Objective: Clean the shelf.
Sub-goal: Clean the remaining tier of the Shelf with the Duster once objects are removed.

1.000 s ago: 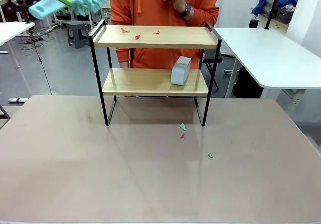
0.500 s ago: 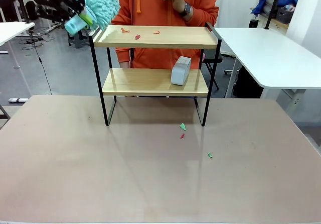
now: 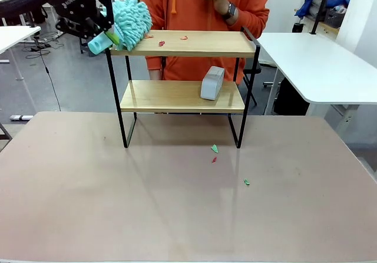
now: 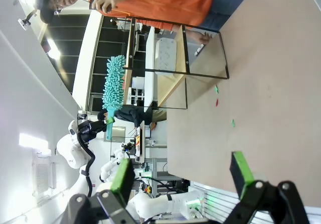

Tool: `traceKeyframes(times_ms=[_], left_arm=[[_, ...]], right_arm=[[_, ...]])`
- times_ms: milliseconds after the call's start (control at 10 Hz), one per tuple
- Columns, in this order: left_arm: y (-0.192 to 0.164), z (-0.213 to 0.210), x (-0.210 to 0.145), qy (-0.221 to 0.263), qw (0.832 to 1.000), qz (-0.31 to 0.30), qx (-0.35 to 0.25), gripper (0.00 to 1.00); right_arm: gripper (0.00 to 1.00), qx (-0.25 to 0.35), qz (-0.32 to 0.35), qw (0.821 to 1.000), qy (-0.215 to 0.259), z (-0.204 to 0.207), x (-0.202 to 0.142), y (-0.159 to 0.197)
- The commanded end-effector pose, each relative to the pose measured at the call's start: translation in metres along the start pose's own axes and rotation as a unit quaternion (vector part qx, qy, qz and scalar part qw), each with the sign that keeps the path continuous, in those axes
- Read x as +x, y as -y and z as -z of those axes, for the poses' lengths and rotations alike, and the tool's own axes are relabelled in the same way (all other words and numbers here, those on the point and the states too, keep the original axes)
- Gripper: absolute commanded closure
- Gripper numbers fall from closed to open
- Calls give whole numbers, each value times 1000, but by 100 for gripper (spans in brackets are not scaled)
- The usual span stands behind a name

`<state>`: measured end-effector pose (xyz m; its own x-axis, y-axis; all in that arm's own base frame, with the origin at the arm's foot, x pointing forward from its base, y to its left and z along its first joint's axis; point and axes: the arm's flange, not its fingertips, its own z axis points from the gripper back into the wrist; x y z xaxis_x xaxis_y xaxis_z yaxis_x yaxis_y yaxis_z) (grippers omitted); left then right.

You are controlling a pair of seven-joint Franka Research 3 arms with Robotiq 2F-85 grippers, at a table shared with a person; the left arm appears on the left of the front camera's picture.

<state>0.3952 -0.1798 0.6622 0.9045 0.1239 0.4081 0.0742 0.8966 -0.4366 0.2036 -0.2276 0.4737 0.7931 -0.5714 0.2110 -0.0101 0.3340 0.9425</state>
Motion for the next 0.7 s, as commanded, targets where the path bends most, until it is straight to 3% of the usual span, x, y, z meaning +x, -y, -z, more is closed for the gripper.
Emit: traceKeyframes(times_ms=[0,600], left_arm=[[15,2,0,-29,999,19,0,88],[42,16,0,-148,981,102,-73,88]], right_arm=[[0,10,-13,1000,5,1,2,0],[0,10,-13,1000,5,1,2,0]])
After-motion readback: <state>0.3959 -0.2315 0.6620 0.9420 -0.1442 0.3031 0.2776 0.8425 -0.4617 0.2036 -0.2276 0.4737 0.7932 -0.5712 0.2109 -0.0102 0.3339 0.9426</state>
